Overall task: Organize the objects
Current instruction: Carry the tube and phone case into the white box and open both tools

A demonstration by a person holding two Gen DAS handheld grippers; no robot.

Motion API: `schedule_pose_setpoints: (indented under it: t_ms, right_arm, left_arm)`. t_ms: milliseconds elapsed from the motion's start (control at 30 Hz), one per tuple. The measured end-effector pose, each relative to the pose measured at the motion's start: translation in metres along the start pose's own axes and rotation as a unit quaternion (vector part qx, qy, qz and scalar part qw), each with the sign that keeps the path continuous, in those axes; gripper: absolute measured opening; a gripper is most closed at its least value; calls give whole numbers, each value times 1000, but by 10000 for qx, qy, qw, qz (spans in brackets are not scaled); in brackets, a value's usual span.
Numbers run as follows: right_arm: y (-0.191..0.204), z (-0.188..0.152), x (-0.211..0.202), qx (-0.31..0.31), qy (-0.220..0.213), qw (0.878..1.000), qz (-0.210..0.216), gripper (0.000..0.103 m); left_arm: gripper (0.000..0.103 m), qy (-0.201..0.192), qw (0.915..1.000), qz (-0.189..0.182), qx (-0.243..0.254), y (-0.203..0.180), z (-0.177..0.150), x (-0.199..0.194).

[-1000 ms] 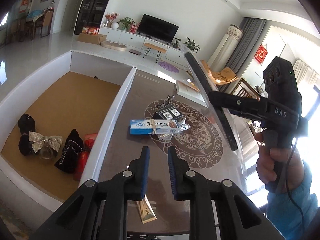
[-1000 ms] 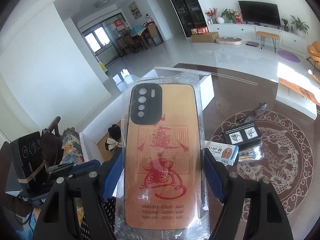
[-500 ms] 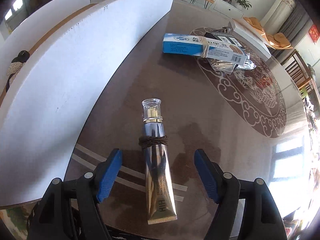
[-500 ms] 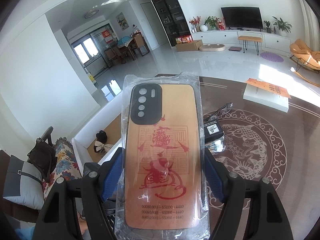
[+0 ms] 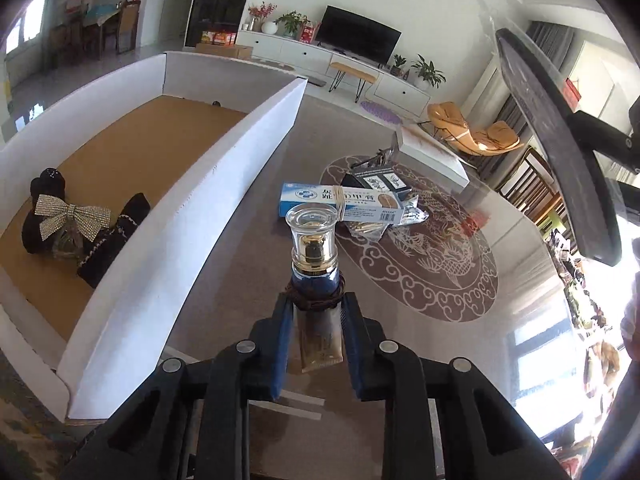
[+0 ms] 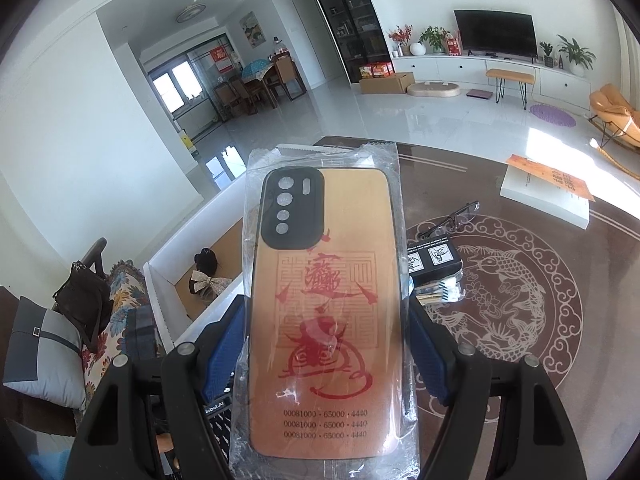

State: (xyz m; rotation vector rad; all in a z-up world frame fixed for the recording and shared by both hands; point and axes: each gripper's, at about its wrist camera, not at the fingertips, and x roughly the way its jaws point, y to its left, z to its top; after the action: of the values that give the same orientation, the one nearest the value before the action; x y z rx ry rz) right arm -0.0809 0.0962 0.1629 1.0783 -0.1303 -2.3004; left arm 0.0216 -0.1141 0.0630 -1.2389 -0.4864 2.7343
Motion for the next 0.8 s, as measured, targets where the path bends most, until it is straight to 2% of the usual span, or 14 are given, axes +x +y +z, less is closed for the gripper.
schedule_pose_setpoints:
  t_ms: [167, 267, 367, 467, 600, 700, 733, 767, 800]
  right_arm:
    - [43, 31, 30, -335, -45, 9991, 242, 76]
    - [73, 51, 57, -500, -32, 9979, 419, 75]
    - [102, 67, 96, -510, 112, 9966, 640, 75]
    - [127, 76, 145, -536, 334, 9953, 741, 75]
    - [147, 77, 213, -480, 661, 9946, 645, 76]
    - [153, 71, 258, -460, 1015, 9922, 559, 76]
    - [154, 68, 270, -486, 1173, 9906, 501, 77]
    - [154, 65, 278, -503, 1257, 9898, 435, 79]
    - [152, 61, 281, -507, 1237, 9902, 395, 80]
  left_arm:
    - [23, -805, 9964, -66, -270, 31, 40, -67]
    - [23, -1033, 9938, 48, -409, 58, 61, -92]
    - [23, -952, 9935, 232, -587, 93, 78, -94]
    - [23, -741, 9932, 402, -800, 127, 90, -80]
    - [23, -446, 9898, 907, -1004, 158, 98, -48]
    - [25, -303, 9827, 1410, -1161, 168, 92, -31]
    - [33, -309, 9809, 1515, -1178, 168, 89, -29]
    - [55, -317, 9791, 1617, -1195, 166, 85, -26]
    - [68, -352, 9775, 1704, -1196, 163, 80, -25]
